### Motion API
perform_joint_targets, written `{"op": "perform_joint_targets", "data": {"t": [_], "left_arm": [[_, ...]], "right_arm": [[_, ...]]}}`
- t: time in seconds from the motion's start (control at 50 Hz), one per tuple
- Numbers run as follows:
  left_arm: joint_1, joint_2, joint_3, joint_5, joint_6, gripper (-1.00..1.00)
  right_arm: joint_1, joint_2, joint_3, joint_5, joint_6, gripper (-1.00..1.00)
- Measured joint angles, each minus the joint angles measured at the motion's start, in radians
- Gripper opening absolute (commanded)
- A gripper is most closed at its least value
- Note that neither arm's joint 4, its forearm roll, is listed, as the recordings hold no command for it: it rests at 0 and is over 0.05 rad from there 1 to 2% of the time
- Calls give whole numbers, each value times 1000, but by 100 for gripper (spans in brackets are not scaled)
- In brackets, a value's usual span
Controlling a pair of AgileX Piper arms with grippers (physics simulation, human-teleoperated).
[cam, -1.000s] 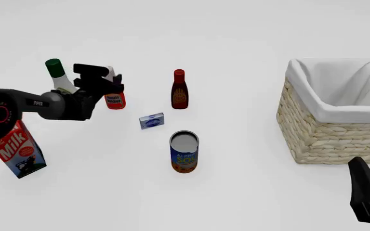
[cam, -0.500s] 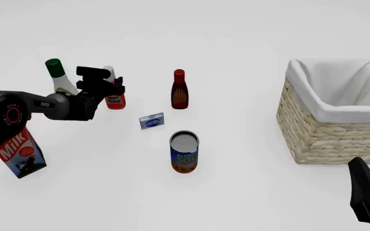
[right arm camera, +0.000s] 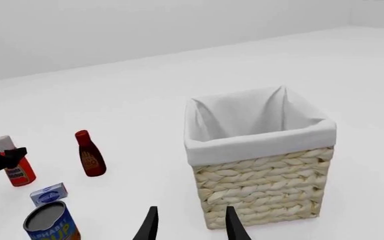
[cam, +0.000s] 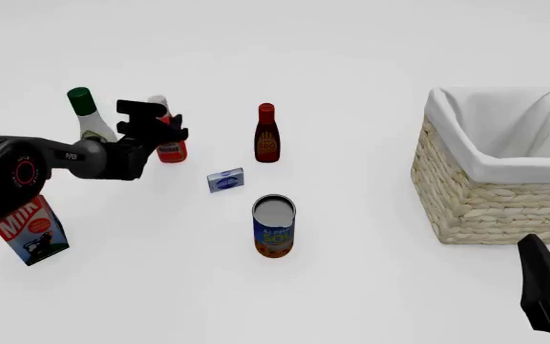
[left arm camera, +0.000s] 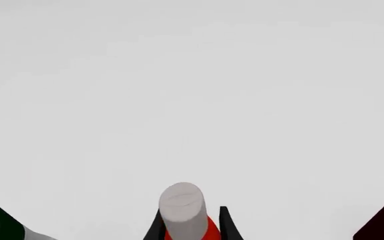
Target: Pick the ketchup and place it in the basket.
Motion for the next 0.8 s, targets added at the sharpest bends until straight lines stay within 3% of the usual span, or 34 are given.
{"op": "perform_joint_targets", "data": {"t": [0.42, 0.8], "left_arm": [[-38, -264, 216, -3, -27, -100], [-57, -471, 345, 33, -31, -100]], "right_arm": [[16, -5, -2, -12, -11, 100], [27, -7, -2, -29, -17, 100]]}}
